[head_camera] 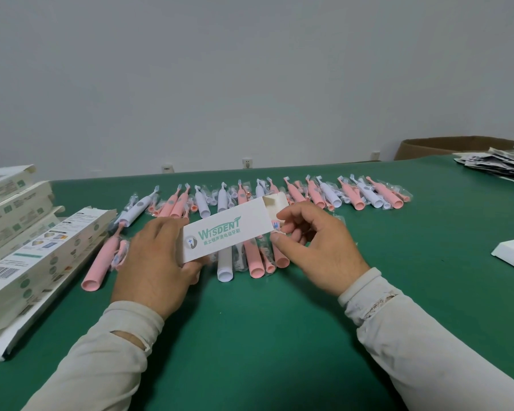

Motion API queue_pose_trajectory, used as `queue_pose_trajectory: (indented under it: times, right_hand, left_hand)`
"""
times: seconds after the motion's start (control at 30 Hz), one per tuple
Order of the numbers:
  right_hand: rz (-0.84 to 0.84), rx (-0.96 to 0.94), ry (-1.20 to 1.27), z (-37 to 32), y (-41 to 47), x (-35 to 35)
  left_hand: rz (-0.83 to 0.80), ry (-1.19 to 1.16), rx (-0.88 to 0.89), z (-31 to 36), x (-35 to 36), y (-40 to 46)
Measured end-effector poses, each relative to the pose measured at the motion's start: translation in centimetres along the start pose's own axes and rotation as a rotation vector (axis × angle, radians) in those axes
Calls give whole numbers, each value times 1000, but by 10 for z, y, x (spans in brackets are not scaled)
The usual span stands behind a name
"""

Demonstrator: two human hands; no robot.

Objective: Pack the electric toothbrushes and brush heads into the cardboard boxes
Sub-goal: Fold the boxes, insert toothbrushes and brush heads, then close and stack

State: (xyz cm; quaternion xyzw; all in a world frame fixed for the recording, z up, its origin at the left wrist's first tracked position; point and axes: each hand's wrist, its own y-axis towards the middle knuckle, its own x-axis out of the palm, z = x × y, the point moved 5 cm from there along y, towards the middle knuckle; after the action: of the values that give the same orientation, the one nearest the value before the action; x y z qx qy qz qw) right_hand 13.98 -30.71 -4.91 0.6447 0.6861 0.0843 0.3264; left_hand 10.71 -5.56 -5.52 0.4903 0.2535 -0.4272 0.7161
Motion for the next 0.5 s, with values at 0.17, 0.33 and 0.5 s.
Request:
queue_pose_trajectory:
  times: [0.17, 0.33, 0.5]
  right_hand:
    - [3, -35, 21, -4, 2, -2]
    - [-43, -61, -114, -4, 2, -10]
    - [-77, -169, -381, -11, 2, -11]
  left_hand:
    - [-24, 17, -25, -2, 0, 0]
    - [-45, 71, -15, 3, 1, -2]
    - [-41, 79, 1, 3, 1, -2]
